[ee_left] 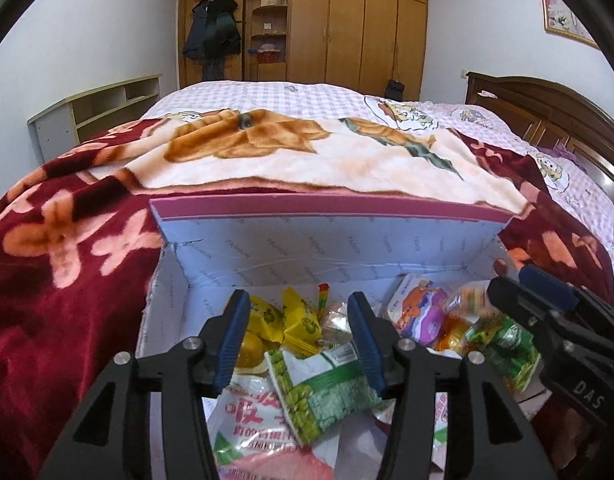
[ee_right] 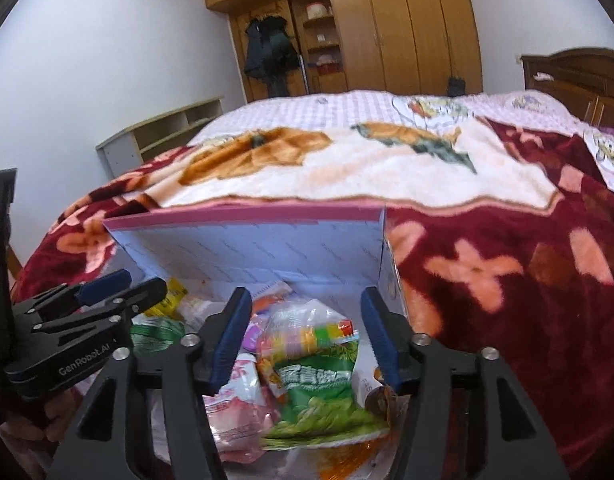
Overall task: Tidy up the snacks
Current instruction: 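Lower into the box and open left tool while right tool releases the striped pack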
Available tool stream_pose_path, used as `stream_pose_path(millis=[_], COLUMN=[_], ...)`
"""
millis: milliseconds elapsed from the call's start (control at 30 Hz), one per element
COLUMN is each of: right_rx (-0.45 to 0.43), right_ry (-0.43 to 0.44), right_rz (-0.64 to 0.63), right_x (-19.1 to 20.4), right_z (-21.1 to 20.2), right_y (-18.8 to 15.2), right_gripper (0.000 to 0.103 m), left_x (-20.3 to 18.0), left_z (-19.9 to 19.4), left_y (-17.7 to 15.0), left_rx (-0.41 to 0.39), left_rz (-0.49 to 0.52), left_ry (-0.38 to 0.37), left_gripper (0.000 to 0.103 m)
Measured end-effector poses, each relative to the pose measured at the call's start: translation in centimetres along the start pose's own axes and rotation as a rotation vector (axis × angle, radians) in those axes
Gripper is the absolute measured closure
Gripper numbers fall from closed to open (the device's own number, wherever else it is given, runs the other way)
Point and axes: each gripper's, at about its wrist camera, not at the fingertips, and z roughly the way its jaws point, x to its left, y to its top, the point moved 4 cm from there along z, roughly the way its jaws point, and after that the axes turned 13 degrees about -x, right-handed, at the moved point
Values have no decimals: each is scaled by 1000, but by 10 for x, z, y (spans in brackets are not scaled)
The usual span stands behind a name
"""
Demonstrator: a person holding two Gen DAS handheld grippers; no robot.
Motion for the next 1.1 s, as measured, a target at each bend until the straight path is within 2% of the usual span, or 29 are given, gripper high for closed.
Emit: stream_pose_path(millis=[300, 367, 633, 1100], right_rx=[-29, -29, -17, 38], right_ry=[29, 35, 51, 21], right_rz=[10, 17, 39, 77], right_x=[17, 20, 31, 29], right_z=[-31, -38, -62, -92], right_y=[-1, -5, -23, -62], right_gripper=[42, 36, 34, 34], left_x=[4, 5, 10, 5], left_z=[-36, -43, -67, -102], left_y=[1, -2, -24, -62], left_rx=[-26, -28, -4, 15], left_rz=[-26, -26, -40, -72], left_ry=[4, 11, 35, 44], left_gripper=[42, 41, 41, 41])
